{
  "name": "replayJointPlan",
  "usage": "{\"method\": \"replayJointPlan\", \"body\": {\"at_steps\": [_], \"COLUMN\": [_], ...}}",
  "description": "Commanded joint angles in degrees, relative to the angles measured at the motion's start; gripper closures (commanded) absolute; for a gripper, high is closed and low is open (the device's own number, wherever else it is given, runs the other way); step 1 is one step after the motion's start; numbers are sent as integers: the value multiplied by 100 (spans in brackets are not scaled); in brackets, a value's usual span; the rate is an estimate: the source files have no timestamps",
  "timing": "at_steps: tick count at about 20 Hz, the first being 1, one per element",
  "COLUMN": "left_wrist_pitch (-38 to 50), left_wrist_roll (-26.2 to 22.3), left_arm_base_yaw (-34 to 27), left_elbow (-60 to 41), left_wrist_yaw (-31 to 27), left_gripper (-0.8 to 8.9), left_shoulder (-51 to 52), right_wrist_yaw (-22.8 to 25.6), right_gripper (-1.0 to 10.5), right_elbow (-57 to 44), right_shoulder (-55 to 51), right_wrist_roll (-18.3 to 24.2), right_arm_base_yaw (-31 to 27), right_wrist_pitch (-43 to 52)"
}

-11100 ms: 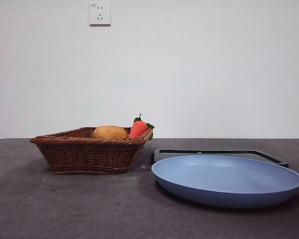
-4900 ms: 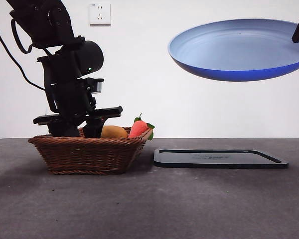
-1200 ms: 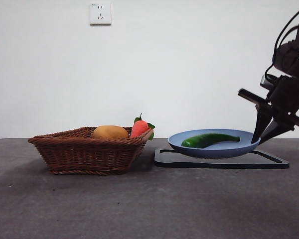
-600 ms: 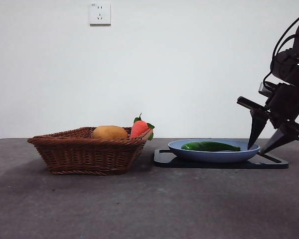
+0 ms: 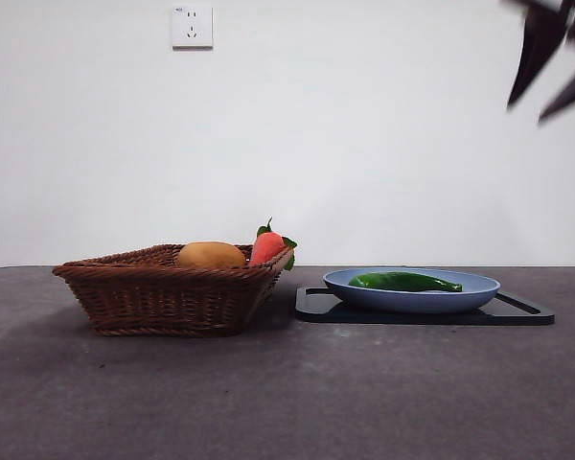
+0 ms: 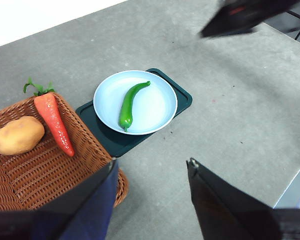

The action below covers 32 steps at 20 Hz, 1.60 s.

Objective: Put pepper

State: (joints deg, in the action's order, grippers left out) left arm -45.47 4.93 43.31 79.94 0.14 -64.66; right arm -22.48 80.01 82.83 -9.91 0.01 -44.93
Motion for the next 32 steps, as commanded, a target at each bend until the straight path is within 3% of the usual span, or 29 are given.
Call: {"method": "replayJointPlan", "body": {"at_steps": [1,5,11,12,14,15,32], "left_wrist_pitch": [33,35,33,13,-59,-103,175], "left_wrist_roll": [-72,-74,-70,-70,-70,-70,-87], "left_arm_base_yaw": [48,48,48,48,48,48,50], "left_elbow": [122,122,122,122,122,122,120], "left_wrist_yaw": [-13,-9,13,11,11,11,4], "left_gripper": [568,568,576,613,762,815,806], "left_shoulder": [-57,-57,-57,-57,-57,-57,-57], "right_wrist_yaw": [-13,-11,-9,-7,-7,-9,13], "right_gripper": [753,754,756,779,930,937,936], "right_elbow": [103,103,103,103,103,103,103], "right_shoulder": [-881,-2122,-2879,-2889,-2883,-2883,-2885], "right_wrist_roll": [249,553,839,881,1106,1257,1235], "right_arm_base_yaw": [221,702,1185,1185,1185,1185,1167], "right_wrist_pitch": [-645,-2017,-3161,-3233,-3348,-3351,-3338]}}
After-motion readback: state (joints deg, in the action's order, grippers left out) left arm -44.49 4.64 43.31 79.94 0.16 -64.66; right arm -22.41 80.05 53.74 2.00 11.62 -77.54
